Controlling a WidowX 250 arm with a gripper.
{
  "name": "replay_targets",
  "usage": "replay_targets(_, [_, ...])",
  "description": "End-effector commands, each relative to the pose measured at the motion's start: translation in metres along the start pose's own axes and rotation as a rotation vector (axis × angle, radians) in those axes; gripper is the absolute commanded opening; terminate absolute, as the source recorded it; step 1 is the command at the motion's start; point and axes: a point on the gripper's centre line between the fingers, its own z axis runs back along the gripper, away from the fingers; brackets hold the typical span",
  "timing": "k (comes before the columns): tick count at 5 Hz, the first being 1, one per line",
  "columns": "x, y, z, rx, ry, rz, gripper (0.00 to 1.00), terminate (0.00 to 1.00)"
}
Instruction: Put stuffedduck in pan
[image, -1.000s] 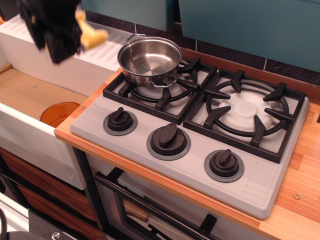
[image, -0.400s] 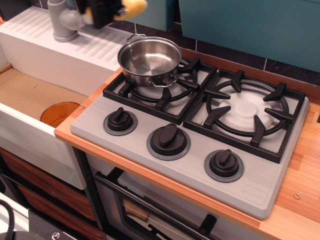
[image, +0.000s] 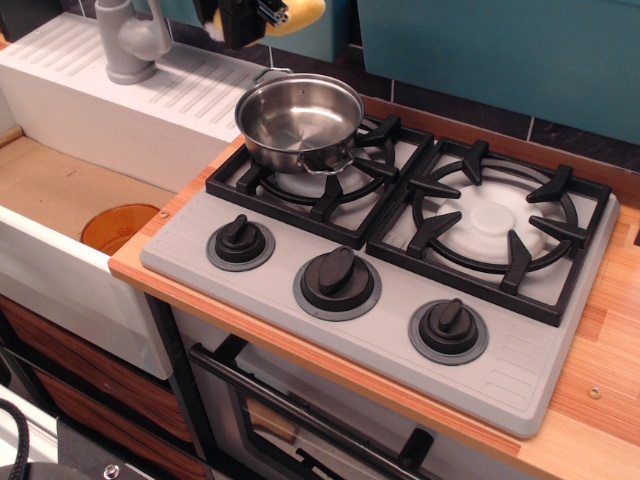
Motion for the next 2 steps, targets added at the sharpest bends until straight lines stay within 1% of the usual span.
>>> replay_targets(1, [0.0114,-0.0050,0.0028,-0.003,-0.084,-0.012,1.00,0.00])
replay_targets(2, [0.0109,-0.0078,0.0011,-0.006,-0.092,-0.011,1.00,0.00])
